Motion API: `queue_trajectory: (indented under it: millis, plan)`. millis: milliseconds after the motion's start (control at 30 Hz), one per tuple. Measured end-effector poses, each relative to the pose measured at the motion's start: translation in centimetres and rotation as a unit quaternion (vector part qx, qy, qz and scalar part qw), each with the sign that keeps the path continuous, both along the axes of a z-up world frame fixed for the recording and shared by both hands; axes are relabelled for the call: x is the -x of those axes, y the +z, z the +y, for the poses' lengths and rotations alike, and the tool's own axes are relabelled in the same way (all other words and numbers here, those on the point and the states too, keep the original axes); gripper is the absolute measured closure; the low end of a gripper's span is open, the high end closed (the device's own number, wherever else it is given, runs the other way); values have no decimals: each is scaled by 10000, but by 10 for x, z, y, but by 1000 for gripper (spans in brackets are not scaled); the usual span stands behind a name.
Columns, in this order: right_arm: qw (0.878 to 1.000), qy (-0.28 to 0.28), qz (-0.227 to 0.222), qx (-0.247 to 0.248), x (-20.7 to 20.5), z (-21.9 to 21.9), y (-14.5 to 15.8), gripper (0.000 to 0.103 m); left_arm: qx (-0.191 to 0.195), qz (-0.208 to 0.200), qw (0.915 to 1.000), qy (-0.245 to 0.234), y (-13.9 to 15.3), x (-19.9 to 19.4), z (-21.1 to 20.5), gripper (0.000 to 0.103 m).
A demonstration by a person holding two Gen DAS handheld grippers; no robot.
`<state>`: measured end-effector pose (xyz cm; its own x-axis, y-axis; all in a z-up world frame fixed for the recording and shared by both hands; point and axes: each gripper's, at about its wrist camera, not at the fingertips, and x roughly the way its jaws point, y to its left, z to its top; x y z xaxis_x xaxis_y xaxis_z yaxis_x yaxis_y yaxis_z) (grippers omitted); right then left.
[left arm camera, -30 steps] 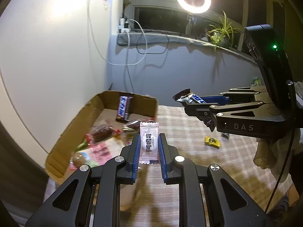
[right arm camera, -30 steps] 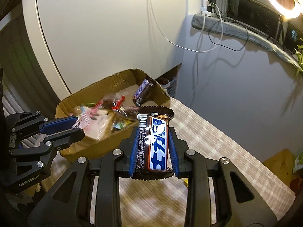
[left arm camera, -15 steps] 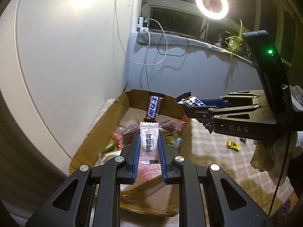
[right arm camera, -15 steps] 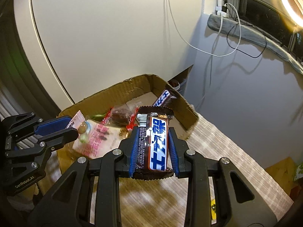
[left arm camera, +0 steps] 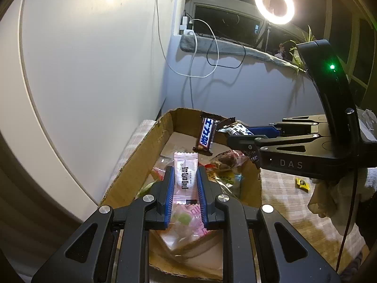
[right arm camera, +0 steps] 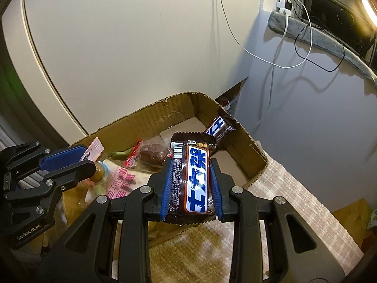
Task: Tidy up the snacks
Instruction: 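Carry the pink candy into the box with the left gripper while the right gripper carries the chocolate bar there, then open both grippers over the box and move them back over the table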
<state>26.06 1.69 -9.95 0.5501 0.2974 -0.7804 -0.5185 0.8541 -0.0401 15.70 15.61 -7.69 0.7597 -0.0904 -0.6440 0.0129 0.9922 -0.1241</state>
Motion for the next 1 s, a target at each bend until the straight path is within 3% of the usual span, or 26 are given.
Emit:
queue_trajectory:
  millis: [233, 300, 333, 367, 400, 500, 567, 600, 667, 1000]
  plan:
    - [10000, -46, 6, -15, -5, 2, -4, 72, -14, -9, 10000, -6, -2, -1, 1, 84]
    - [10000, -72, -25, -6, -6, 1, -3, 64, -49, -4, 10000, -28, -2, -1, 1, 84]
    - [9999, -99, -63, 2, -6, 0, -3, 55, -67, 0, 10000, -32, -2, -1, 0, 83]
    - [9999, -121, -91, 4, -6, 0, -2, 45, -79, 1, 10000, -18, -2, -1, 0, 76]
    - [9999, -127, -108, -3, -7, 0, -1, 42, -87, -12, 10000, 5, -2, -1, 0, 64]
    - [9997, -179, -167, 25, -7, -1, 0, 34, -104, -57, 9999, 49, -1, 2, 2, 43]
    - [9993, -251, -271, 54, -7, -2, 2, 15, -132, -64, 9999, 46, 0, 2, 1, 28]
    - [9992, -265, -306, 41, -8, -3, 3, 13, -157, -79, 9998, 46, 0, 3, 1, 24]
    - [9989, -290, -356, -4, -8, -4, 5, 9, -235, -78, 9997, 44, 0, 3, -1, 24]
    - [9983, -433, -393, 73, -6, -10, 6, 8, -237, -41, 9997, 69, 0, 1, -3, 23]
